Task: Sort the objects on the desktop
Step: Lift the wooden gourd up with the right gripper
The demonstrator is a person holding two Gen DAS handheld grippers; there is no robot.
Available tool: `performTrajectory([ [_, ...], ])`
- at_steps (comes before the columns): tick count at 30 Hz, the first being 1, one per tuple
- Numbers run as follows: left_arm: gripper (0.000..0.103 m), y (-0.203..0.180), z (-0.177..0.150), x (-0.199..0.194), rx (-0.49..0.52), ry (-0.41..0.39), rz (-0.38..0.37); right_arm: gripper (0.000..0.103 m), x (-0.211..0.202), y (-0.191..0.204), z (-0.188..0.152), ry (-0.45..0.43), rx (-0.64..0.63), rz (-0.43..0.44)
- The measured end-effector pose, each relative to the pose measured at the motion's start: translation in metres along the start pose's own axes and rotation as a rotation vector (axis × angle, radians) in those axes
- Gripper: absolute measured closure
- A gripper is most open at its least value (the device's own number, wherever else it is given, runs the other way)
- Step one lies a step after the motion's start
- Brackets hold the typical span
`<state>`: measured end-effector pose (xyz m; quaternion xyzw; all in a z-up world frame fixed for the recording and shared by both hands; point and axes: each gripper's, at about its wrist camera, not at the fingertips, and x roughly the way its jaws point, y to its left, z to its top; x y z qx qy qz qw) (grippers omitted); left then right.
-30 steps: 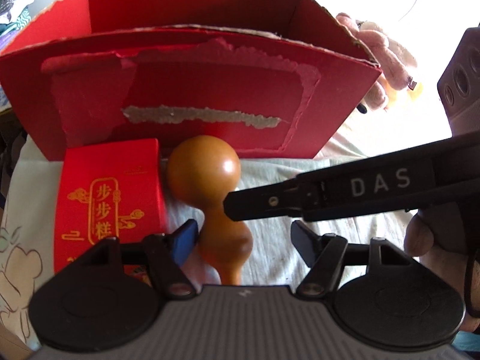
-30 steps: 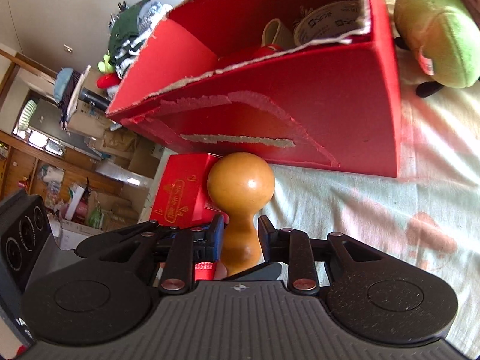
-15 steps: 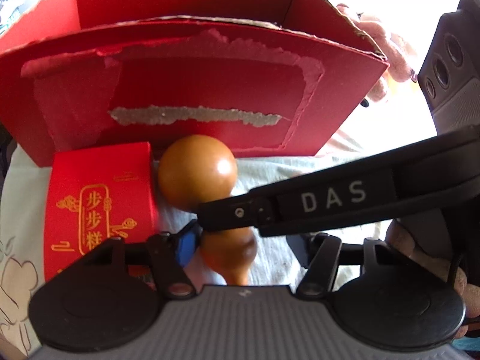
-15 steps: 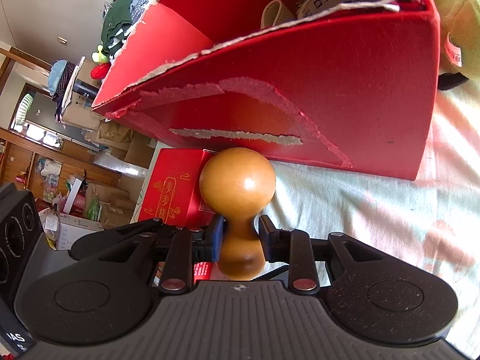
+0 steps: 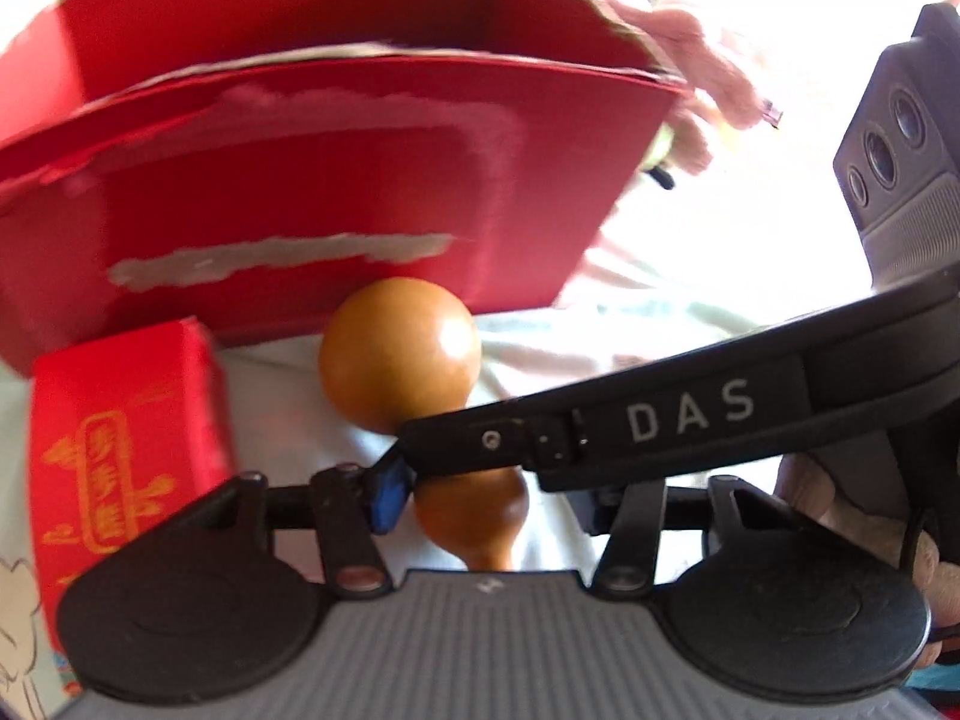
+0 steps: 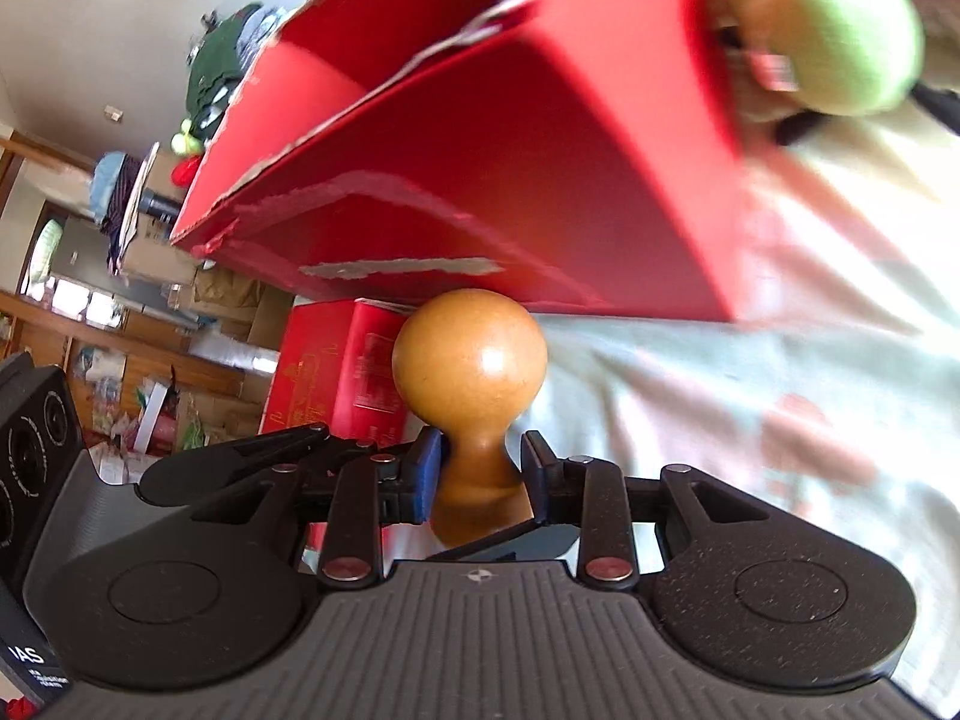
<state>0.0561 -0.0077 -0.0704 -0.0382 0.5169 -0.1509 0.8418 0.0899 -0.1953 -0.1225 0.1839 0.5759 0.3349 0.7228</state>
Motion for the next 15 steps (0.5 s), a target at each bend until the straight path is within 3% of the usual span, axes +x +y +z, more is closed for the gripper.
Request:
performTrajectory([
  [15, 0.051, -0.09, 0.025, 0.012, 0.212, -0.001, -0.094, 0.071, -0.084, -0.057, -0.029, -0.198, 0.135, -0.063],
])
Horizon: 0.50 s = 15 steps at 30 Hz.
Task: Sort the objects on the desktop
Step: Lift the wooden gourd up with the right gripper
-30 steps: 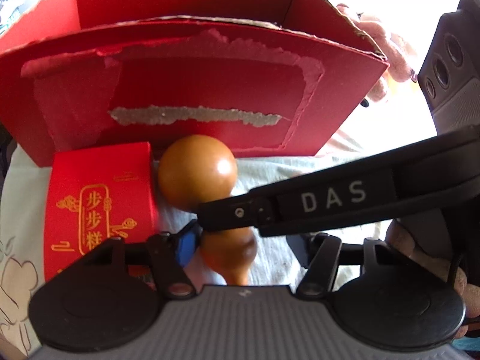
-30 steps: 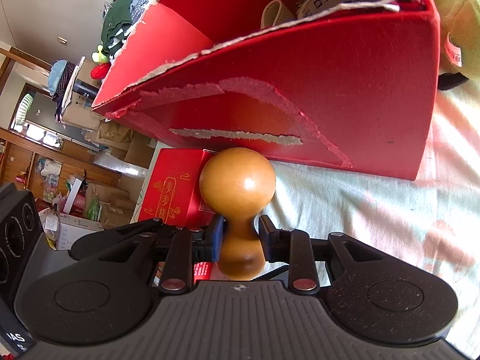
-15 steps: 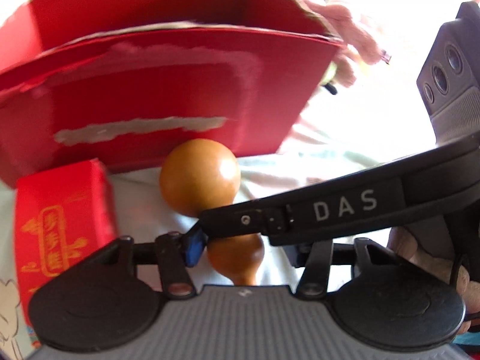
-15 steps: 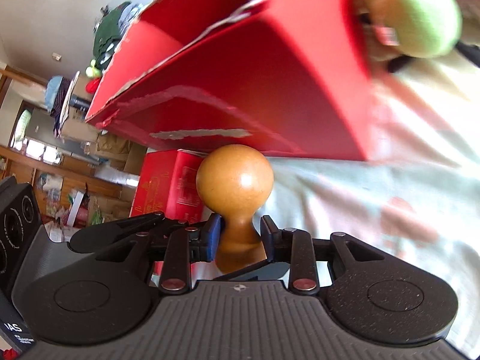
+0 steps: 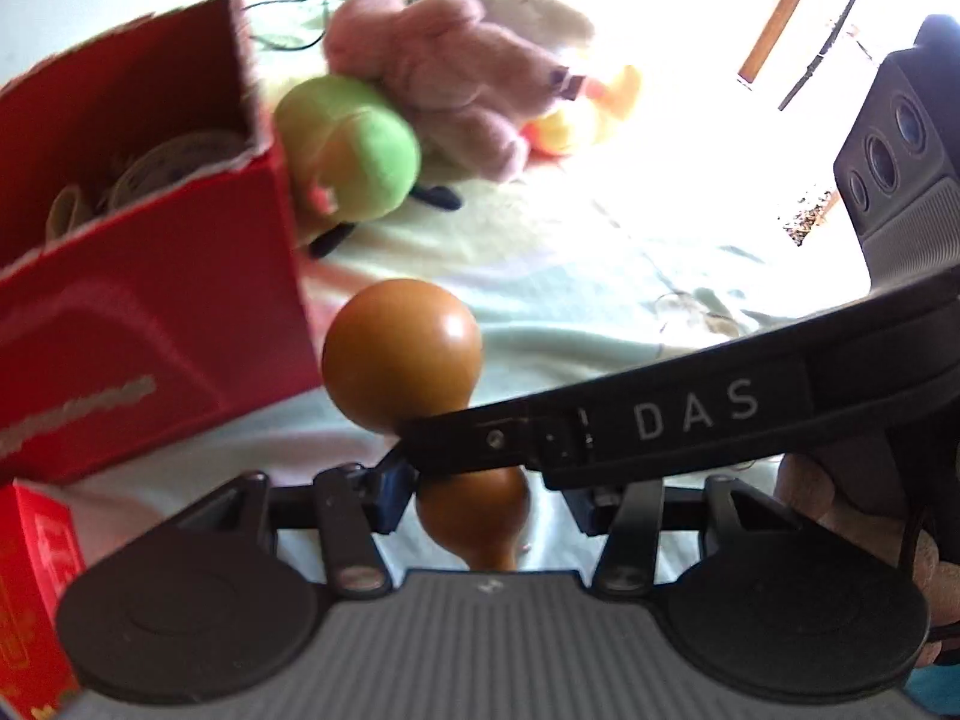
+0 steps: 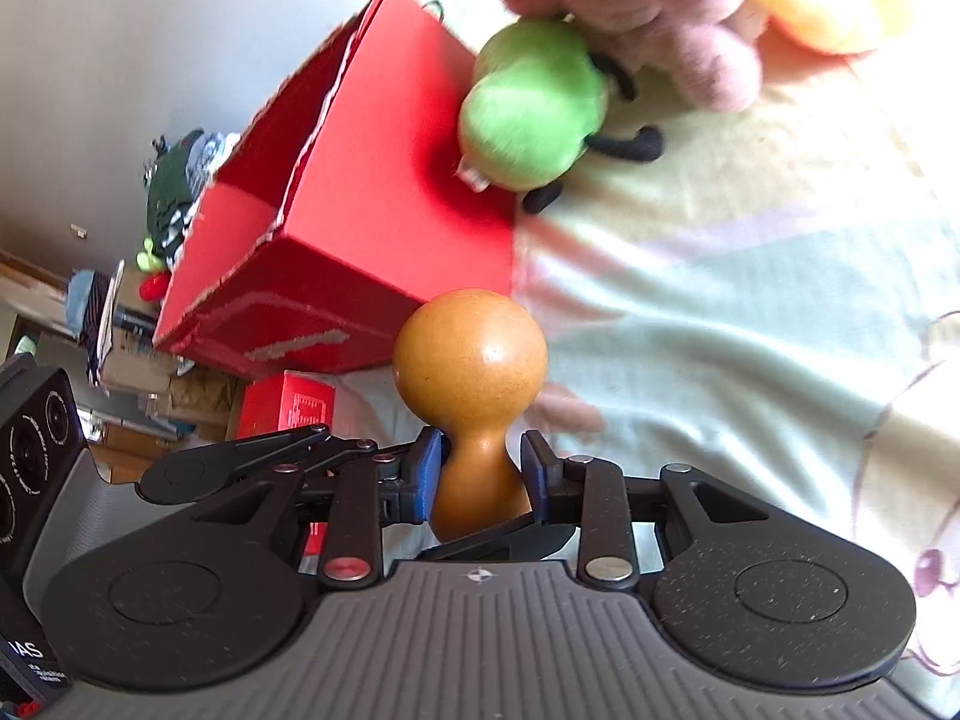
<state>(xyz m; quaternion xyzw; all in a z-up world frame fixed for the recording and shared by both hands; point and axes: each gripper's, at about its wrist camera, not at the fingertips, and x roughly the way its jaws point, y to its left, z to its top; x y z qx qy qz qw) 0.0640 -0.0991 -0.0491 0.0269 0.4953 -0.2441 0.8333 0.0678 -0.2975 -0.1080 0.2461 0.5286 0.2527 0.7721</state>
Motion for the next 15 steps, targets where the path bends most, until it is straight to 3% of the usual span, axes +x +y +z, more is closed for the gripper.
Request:
performTrajectory([
  [8, 0.051, -0.029, 0.044, -0.003, 0.084, -0.055, 0.003, 0.072, -0.027, 0.007, 0.013, -0.137, 0.003, 0.004],
  [15, 0.051, -0.023, 0.072, -0.03, 0.13, -0.118, -0.02, 0.073, -0.043, 0.027, 0.032, -0.266, 0.001, -0.008],
])
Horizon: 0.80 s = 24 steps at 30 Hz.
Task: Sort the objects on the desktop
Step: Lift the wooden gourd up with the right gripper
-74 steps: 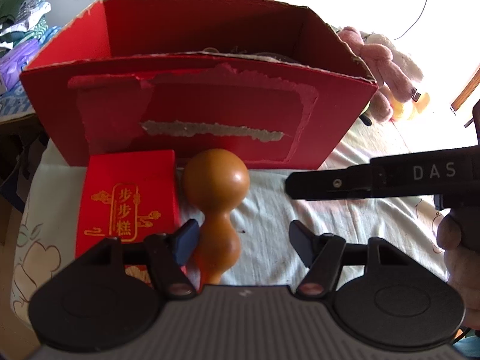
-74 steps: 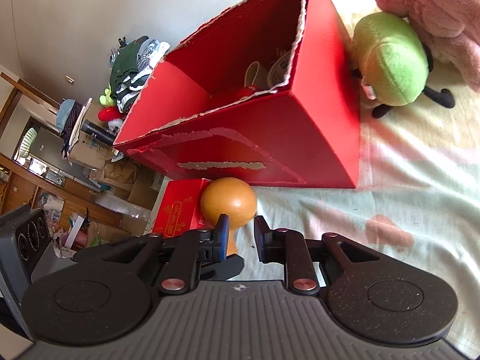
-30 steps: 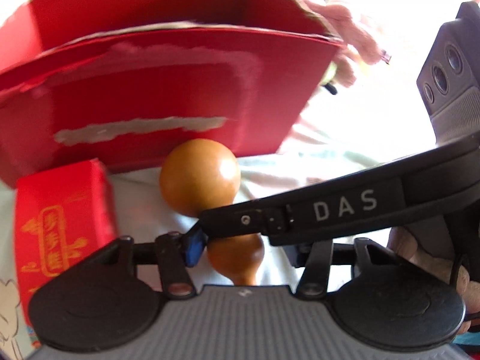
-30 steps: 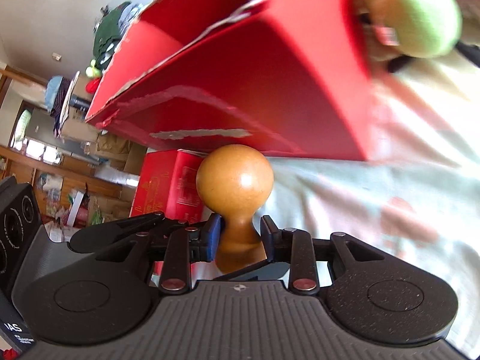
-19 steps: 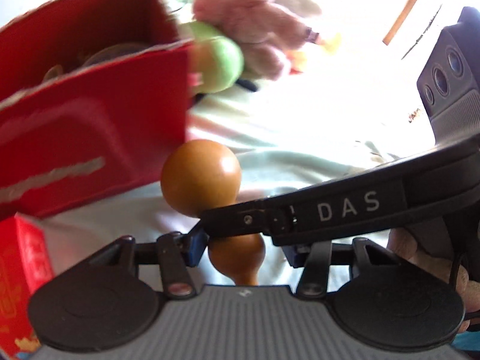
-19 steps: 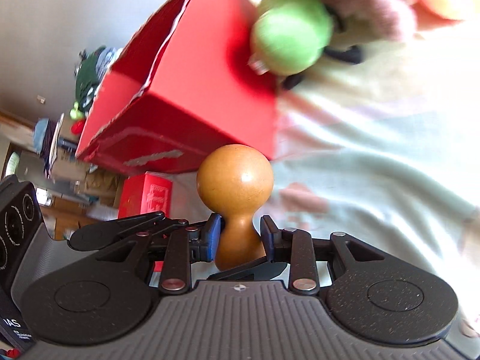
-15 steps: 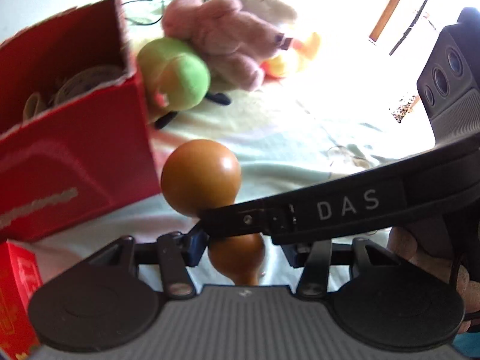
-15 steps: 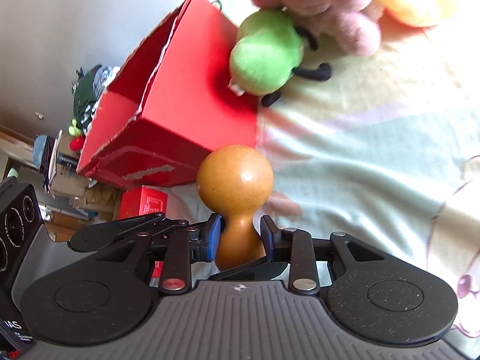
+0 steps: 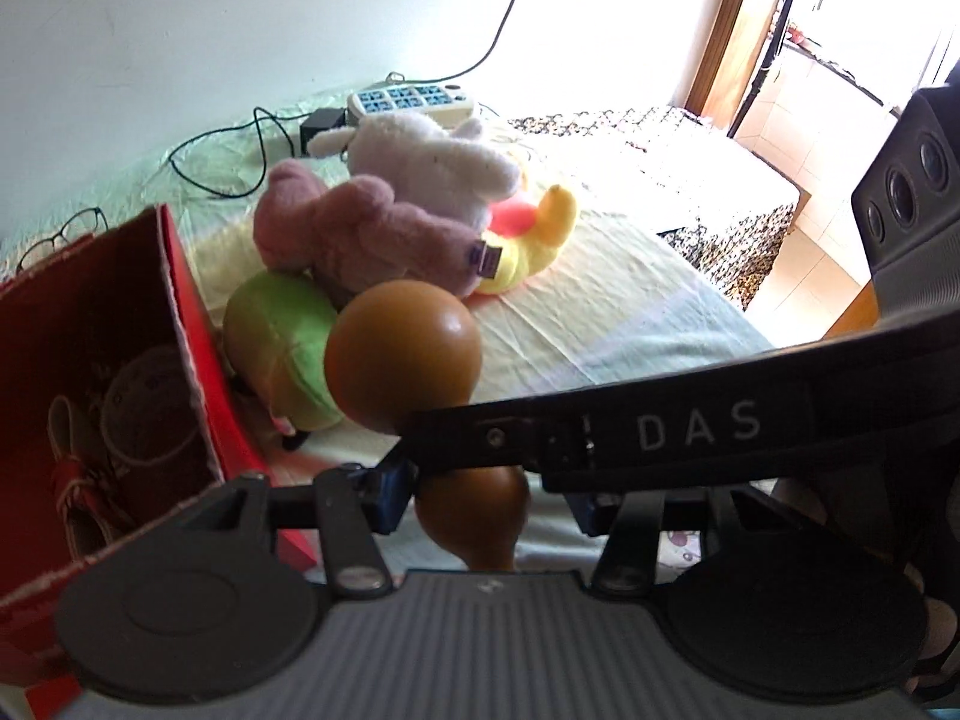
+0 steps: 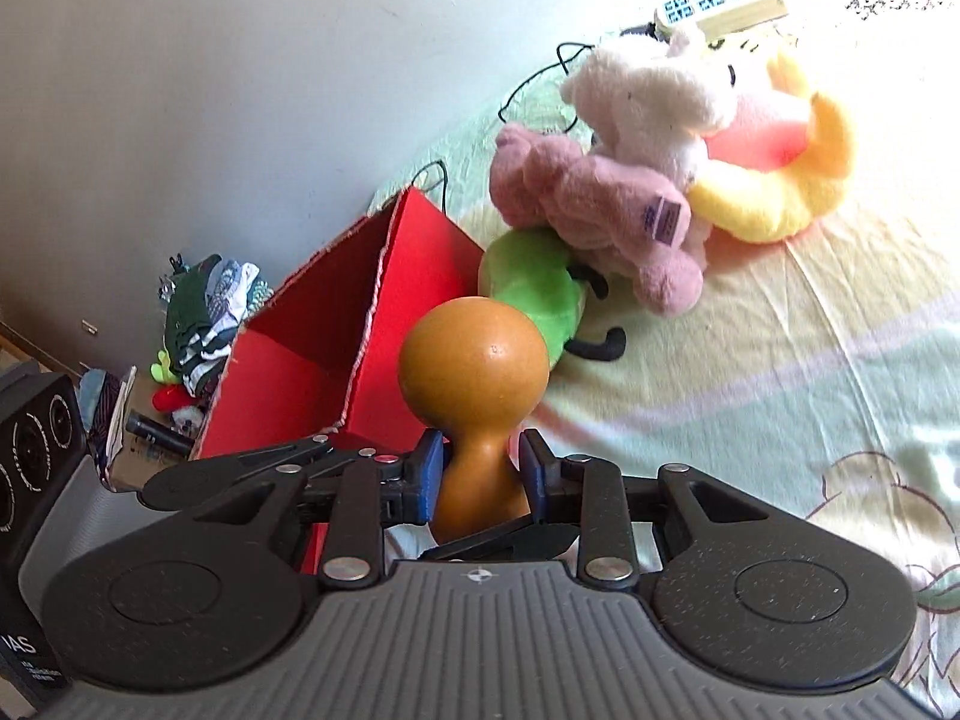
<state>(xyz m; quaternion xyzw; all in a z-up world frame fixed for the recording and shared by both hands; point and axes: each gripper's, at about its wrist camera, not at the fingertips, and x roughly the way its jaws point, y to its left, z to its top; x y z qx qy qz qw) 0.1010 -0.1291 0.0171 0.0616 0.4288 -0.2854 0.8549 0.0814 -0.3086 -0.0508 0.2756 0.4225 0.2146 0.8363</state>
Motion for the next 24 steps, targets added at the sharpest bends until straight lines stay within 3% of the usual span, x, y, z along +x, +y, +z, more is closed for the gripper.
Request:
performTrajectory([
  [12, 0.051, 0.084, 0.045, -0.087, 0.009, -0.142, 0.02, 0.074, 0.032, 0.096, 0.052, -0.136, -0.157, 0.045],
  [19, 0.051, 0.156, 0.04, -0.114, -0.035, -0.145, 0.093, 0.074, 0.088, 0.145, 0.059, -0.082, -0.203, 0.116],
  [24, 0.052, 0.2, 0.022, -0.111, -0.092, -0.097, 0.117, 0.074, 0.129, 0.162, 0.052, -0.006, -0.203, 0.138],
])
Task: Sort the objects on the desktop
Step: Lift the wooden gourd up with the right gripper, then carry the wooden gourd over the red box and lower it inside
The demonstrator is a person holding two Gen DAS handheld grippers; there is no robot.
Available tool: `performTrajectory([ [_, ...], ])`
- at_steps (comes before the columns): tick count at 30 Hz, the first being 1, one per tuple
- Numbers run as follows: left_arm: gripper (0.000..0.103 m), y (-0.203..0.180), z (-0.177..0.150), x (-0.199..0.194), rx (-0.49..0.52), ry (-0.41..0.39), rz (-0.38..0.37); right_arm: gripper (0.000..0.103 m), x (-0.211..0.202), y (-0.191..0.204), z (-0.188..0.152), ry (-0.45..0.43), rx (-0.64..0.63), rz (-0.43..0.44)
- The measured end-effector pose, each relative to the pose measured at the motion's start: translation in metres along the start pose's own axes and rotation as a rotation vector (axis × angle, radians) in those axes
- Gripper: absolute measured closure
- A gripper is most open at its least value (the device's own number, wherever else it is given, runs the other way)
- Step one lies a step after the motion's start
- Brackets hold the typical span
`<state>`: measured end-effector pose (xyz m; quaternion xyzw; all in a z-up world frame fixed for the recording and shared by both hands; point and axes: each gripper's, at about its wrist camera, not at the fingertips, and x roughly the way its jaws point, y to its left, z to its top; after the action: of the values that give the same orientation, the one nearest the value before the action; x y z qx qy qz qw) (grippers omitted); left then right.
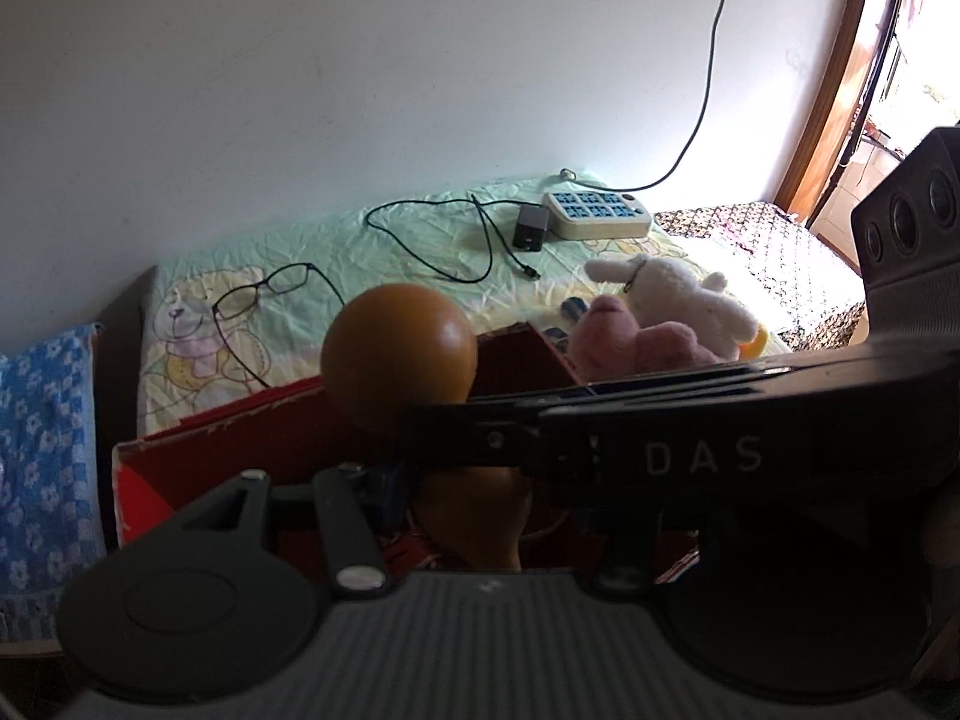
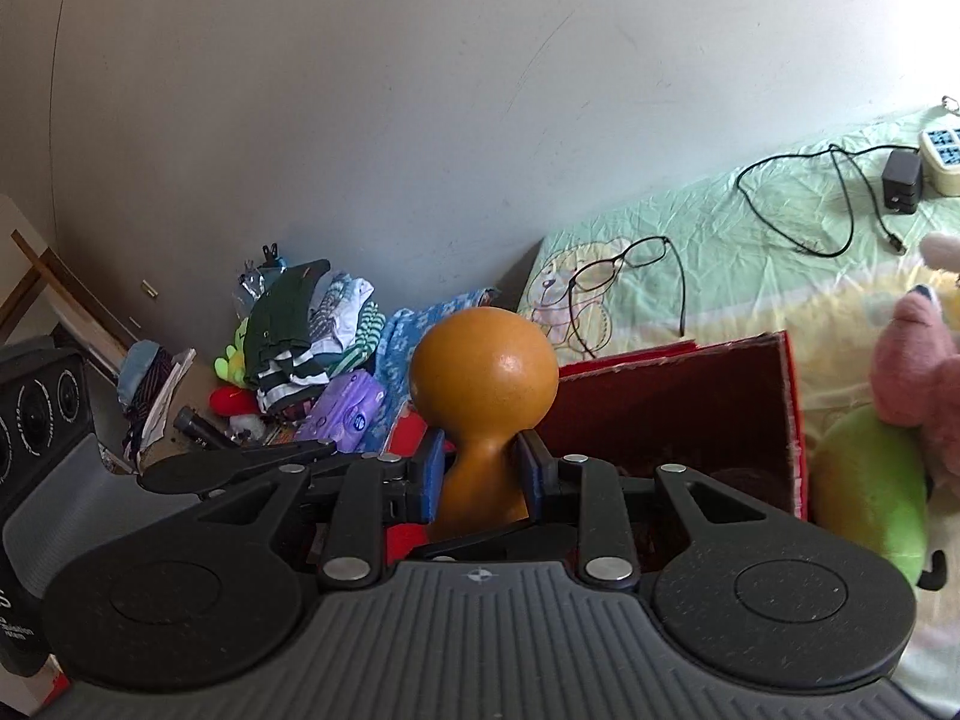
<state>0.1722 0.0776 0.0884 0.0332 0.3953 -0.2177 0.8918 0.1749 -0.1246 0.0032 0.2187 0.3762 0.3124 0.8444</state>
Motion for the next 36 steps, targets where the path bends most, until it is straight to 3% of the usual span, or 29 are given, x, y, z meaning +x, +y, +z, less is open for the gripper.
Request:
performTrajectory([
  [9, 0.052, 0.047, -0.033, 0.036, -0.061, 0.123, 0.037, 0.074, 0.066, 0.0, -0.013, 0.167, 0.024, -0.007],
  [18, 0.052, 0.068, -0.036, 0.077, -0.055, 0.234, 0.06, 0.074, 0.109, -0.016, -0.007, 0.298, 0.056, -0.041],
  [26, 0.051, 0.074, -0.042, 0.11, -0.034, 0.369, 0.083, 0.074, 0.13, -0.03, -0.013, 0.402, 0.094, -0.076],
  [36, 0.05, 0.074, -0.046, 0.13, -0.043, 0.517, 0.022, 0.078, 0.133, -0.041, -0.017, 0.471, 0.164, -0.18],
])
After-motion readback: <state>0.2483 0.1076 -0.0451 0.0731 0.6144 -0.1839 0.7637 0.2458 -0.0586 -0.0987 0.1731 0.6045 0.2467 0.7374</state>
